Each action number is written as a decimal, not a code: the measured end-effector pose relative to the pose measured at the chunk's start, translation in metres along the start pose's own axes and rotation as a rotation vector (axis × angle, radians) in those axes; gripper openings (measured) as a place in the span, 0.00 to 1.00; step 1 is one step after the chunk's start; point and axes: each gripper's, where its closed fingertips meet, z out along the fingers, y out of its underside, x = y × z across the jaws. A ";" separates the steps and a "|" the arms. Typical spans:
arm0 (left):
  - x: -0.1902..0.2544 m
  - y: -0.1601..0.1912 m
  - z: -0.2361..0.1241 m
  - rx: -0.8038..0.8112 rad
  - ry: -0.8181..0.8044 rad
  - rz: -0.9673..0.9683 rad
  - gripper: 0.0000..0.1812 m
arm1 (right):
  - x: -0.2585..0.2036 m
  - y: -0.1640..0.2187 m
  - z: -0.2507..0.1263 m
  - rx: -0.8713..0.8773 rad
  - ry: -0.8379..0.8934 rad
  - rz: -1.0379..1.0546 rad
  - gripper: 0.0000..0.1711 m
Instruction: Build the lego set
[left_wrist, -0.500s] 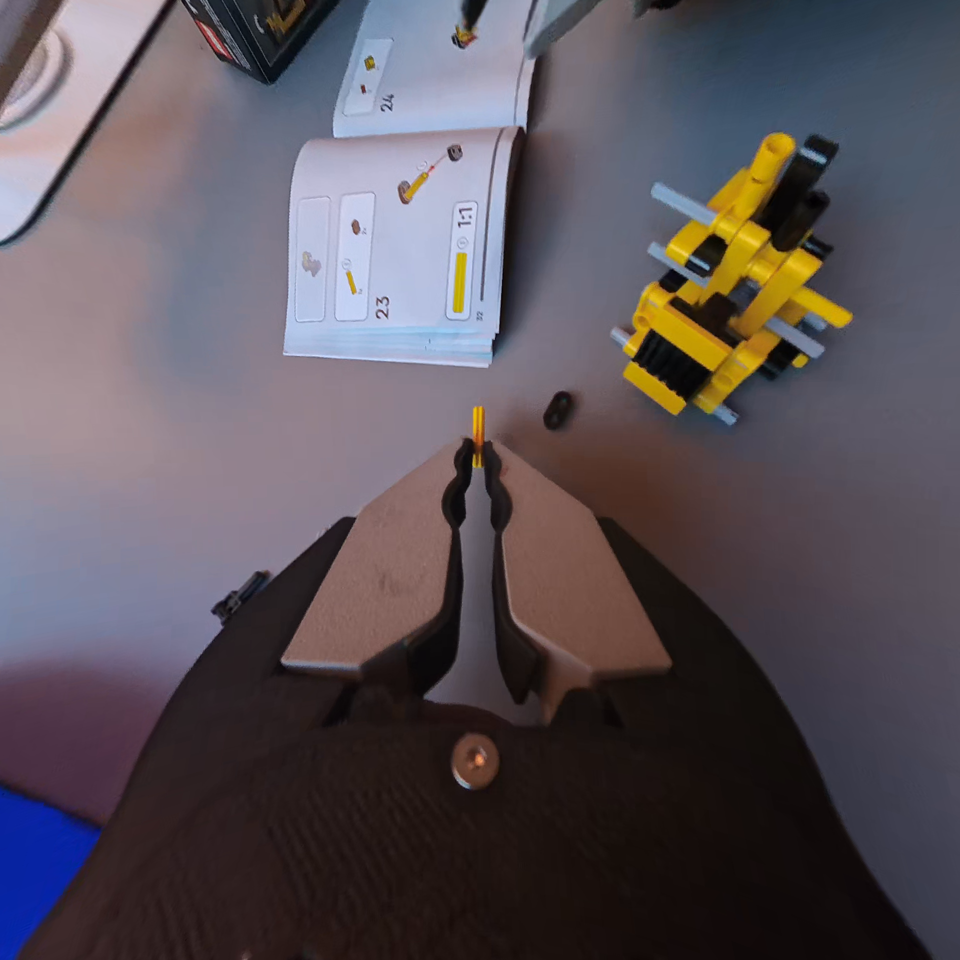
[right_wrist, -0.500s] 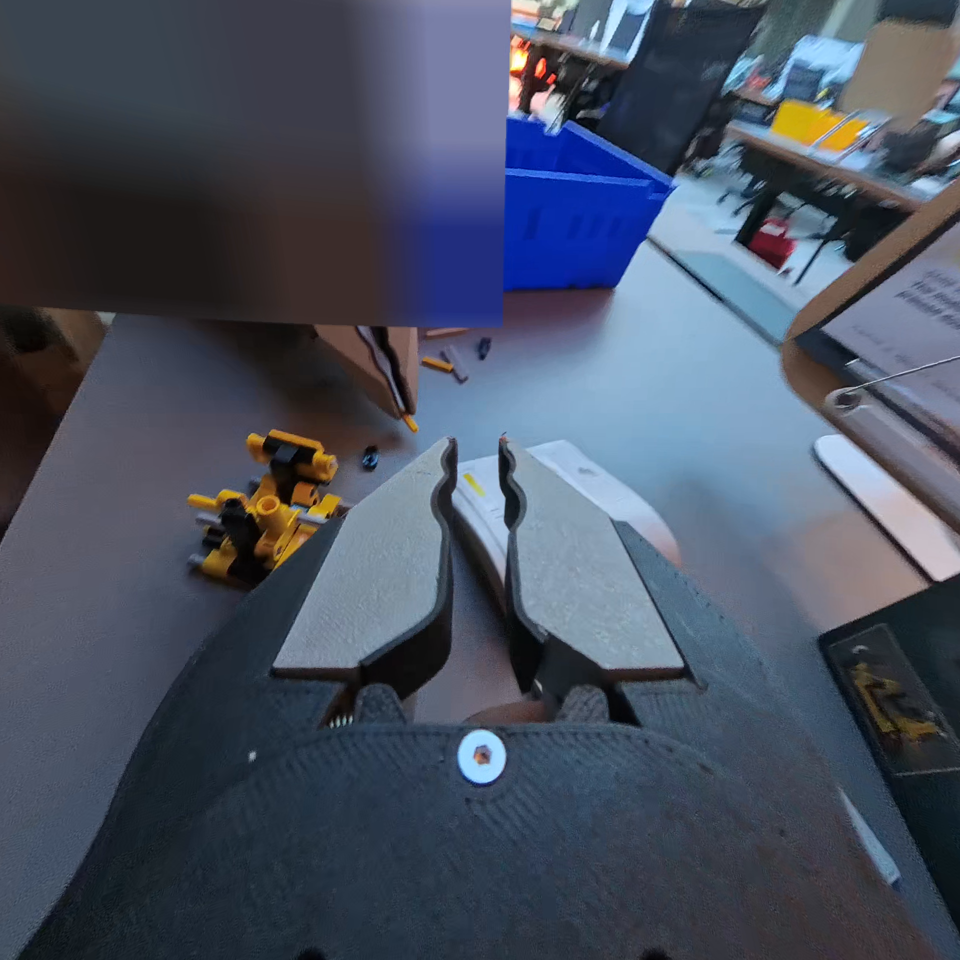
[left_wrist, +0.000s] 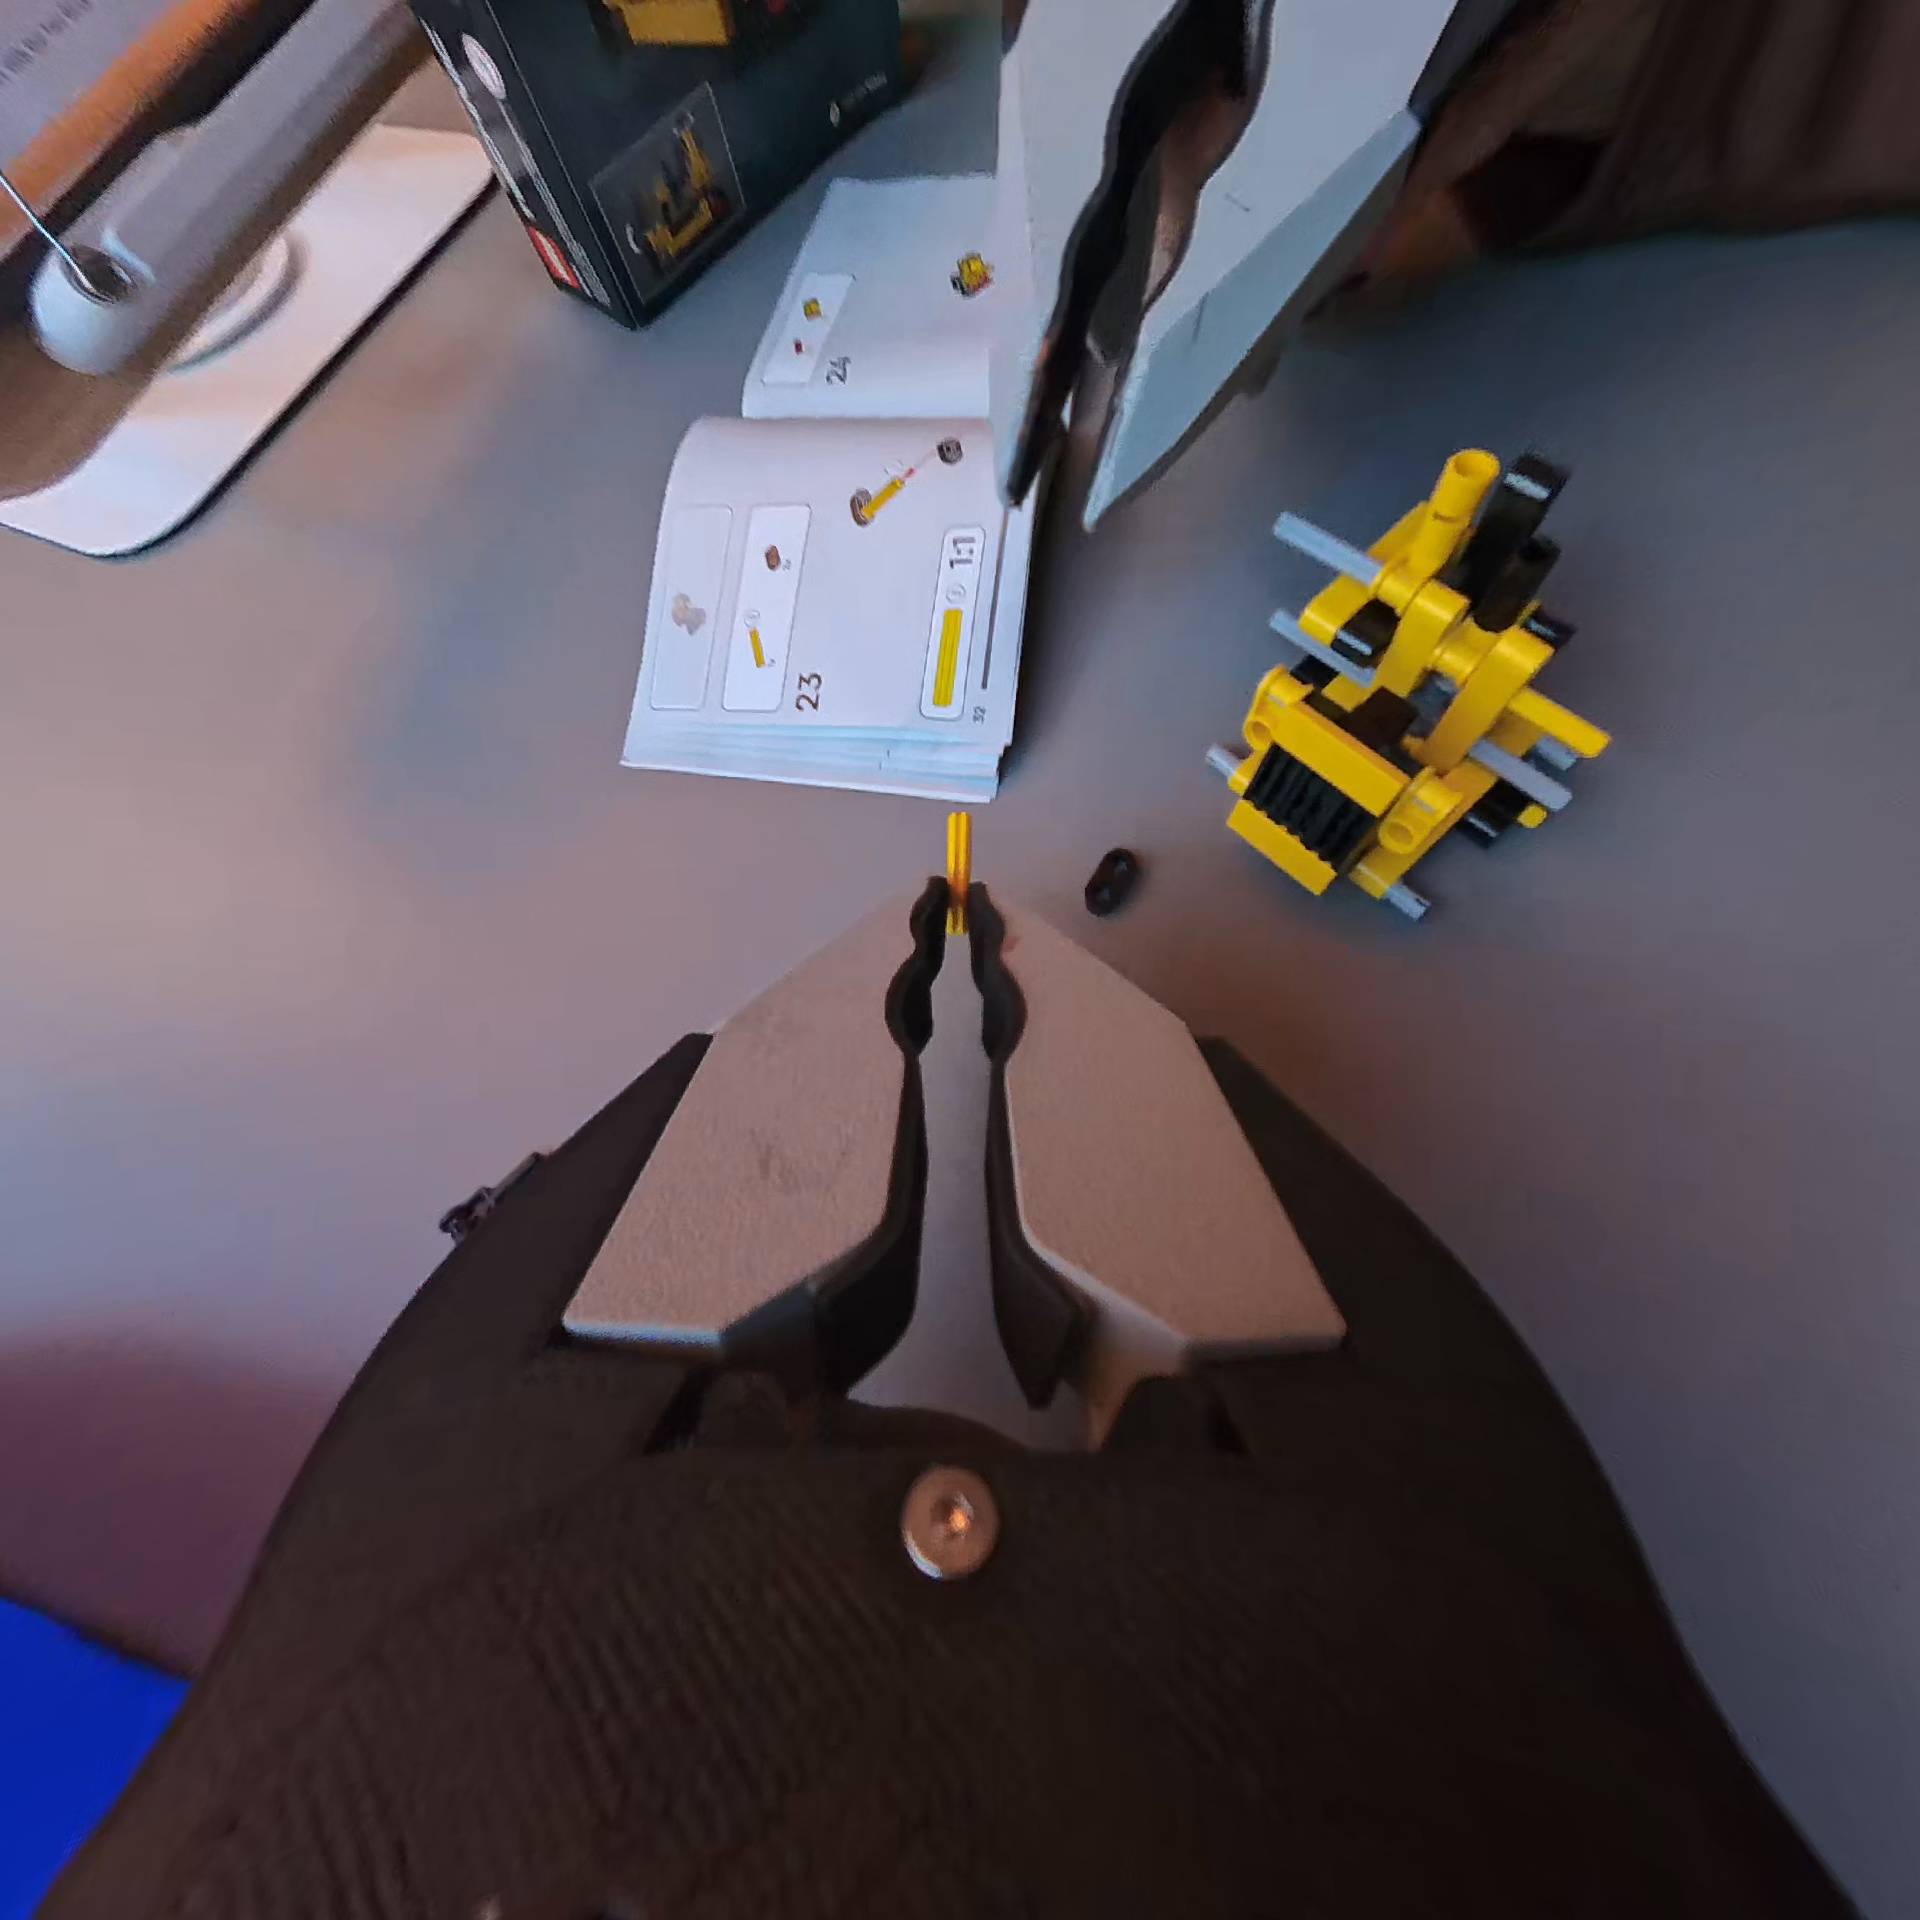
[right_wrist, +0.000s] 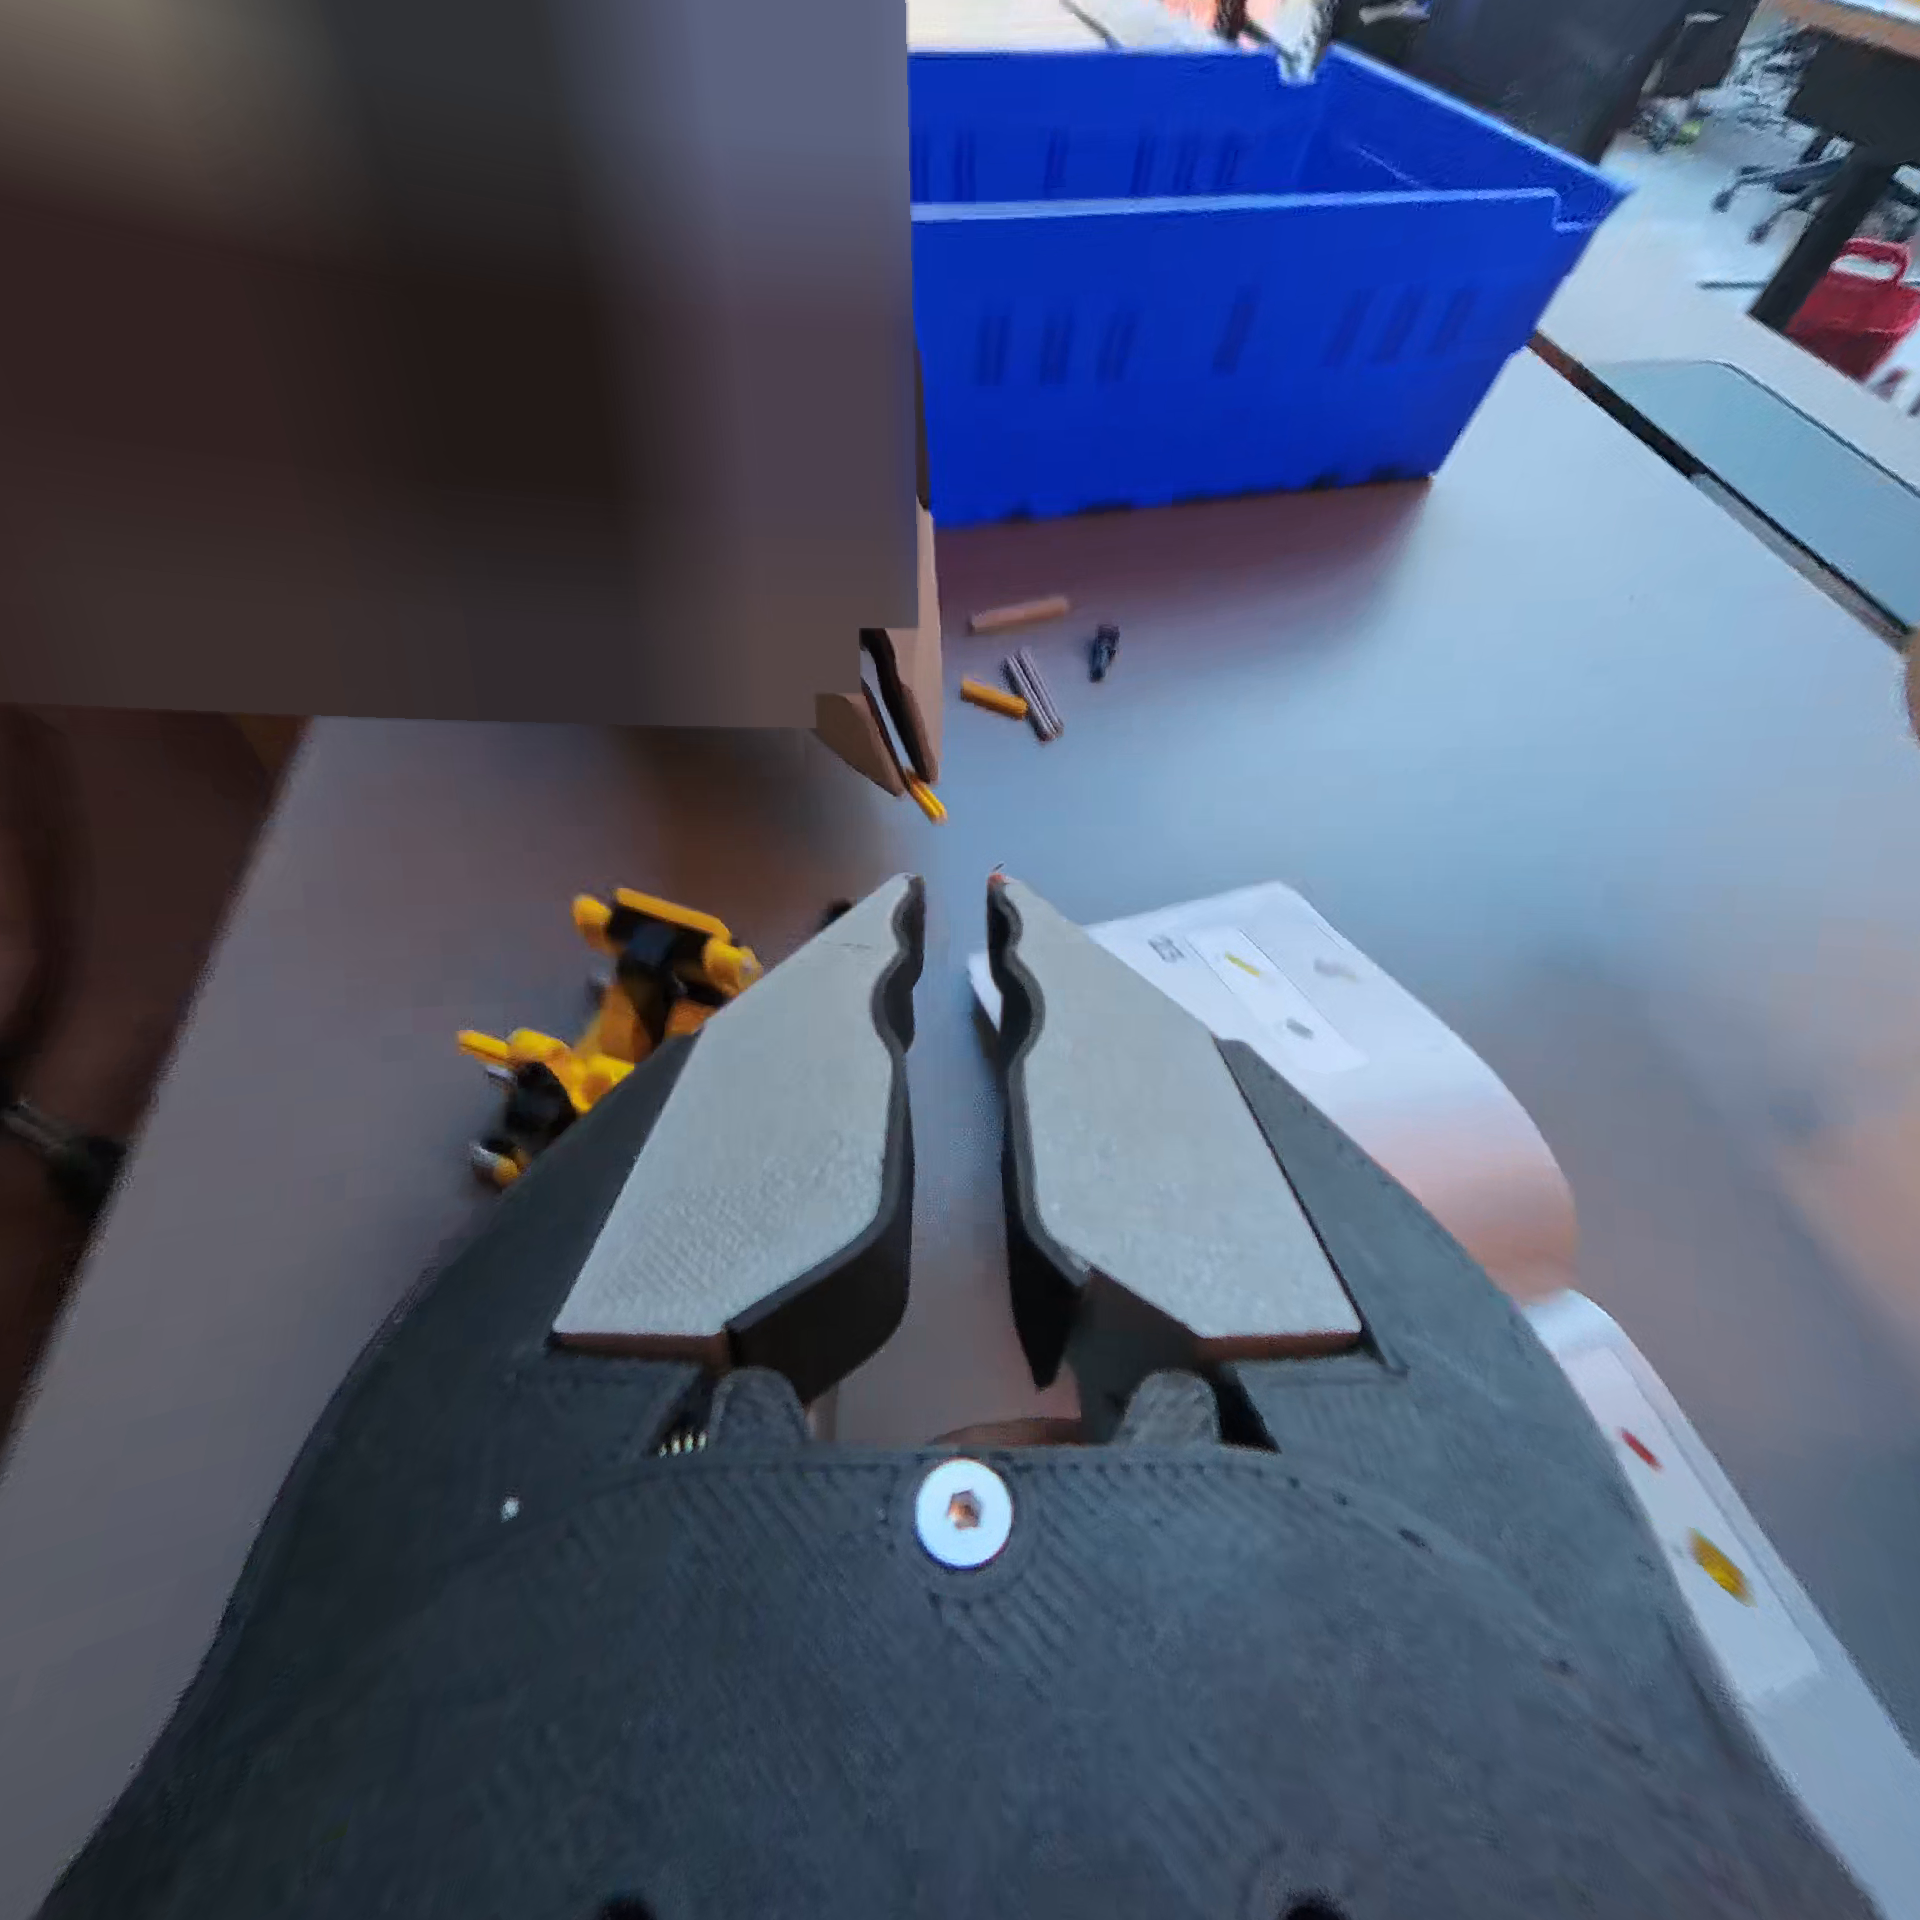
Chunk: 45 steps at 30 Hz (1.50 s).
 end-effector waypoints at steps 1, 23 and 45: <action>0.001 -0.004 -0.001 0.023 0.005 0.001 0.00 | -0.004 -0.005 0.001 0.024 -0.032 0.027 0.05; 0.033 -0.042 -0.018 0.205 0.059 0.122 0.00 | -0.034 -0.023 0.017 0.066 -0.157 0.042 0.00; 0.037 -0.038 -0.015 0.186 0.080 0.108 0.01 | -0.038 -0.023 0.017 0.087 -0.183 0.033 0.00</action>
